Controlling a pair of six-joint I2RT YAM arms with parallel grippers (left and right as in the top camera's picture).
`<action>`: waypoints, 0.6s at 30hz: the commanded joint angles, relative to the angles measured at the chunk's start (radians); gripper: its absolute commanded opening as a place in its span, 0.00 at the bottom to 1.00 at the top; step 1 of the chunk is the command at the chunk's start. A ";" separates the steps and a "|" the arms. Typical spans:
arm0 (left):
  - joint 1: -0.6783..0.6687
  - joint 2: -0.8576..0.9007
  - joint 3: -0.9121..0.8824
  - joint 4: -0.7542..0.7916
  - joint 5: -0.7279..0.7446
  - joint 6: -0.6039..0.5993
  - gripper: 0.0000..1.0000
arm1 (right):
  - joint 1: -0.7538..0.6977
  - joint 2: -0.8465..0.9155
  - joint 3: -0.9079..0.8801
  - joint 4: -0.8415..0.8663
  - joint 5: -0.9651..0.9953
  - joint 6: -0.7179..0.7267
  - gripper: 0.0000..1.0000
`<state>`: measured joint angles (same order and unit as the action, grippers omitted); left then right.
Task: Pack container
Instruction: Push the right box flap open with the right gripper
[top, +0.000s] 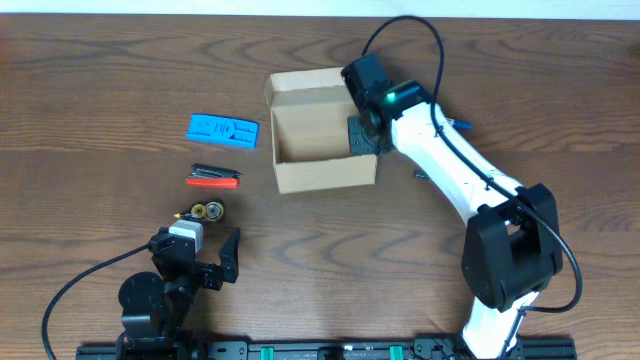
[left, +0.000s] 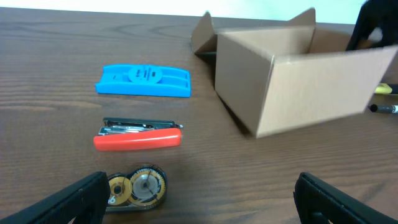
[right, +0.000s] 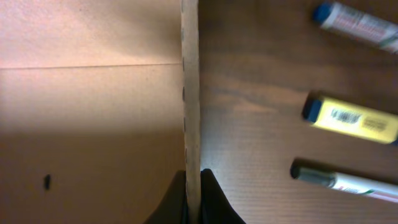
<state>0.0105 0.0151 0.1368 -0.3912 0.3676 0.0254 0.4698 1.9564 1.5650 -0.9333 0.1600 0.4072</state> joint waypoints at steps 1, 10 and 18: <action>0.004 -0.002 -0.021 0.000 0.011 -0.006 0.96 | -0.005 -0.006 -0.043 0.015 0.035 0.056 0.01; 0.004 -0.002 -0.021 0.000 0.011 -0.006 0.95 | 0.001 -0.006 -0.068 0.027 0.094 0.090 0.01; 0.004 -0.002 -0.021 0.000 0.011 -0.006 0.95 | 0.001 -0.006 -0.069 0.024 0.102 0.033 0.01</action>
<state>0.0105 0.0151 0.1368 -0.3912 0.3676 0.0254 0.4698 1.9491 1.5188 -0.8959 0.2184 0.4686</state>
